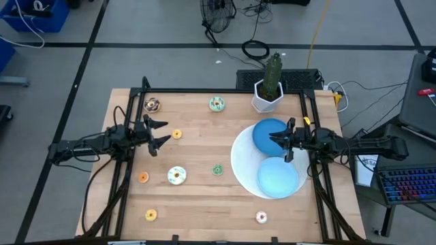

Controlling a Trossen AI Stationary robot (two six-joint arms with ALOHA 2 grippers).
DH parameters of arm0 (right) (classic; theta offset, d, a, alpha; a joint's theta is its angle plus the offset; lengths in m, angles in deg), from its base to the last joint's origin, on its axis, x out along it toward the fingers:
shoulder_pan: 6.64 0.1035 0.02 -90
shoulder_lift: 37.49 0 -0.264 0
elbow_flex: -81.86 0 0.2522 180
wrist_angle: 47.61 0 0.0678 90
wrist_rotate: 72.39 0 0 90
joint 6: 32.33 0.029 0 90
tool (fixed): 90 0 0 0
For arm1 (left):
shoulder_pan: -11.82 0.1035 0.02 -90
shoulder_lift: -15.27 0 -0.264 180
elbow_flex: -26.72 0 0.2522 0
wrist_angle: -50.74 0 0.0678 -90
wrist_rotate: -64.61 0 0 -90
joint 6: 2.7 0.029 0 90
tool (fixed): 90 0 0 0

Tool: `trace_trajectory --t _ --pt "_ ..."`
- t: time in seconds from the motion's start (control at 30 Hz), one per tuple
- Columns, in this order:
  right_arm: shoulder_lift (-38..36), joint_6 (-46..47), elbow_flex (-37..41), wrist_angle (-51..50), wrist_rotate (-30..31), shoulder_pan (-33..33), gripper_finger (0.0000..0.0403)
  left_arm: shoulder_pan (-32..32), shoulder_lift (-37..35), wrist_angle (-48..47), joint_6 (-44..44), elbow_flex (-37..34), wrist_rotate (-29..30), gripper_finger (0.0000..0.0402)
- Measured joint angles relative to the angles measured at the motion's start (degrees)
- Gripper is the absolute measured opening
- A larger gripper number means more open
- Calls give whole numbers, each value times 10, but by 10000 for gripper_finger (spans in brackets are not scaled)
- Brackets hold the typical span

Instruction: Pick & Place donuts

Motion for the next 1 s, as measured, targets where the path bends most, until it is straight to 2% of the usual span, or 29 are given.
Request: trace_trajectory --t 0.3,0.47,0.63,0.77,0.87,1.0 --pt "0 -10 0 28 1 0 45 0 0 0 0 0 0 310" --pt "0 55 0 54 -3 1 45 0 0 0 0 0 0 310" --pt "7 191 0 40 -76 1 45 0 0 0 0 0 0 310" --pt "32 241 6 26 -147 1 45 0 0 0 0 0 0 310" --pt "51 238 6 29 -147 1 45 0 0 0 0 0 0 310" --pt "69 177 6 36 -150 1 45 0 0 0 0 0 0 310"
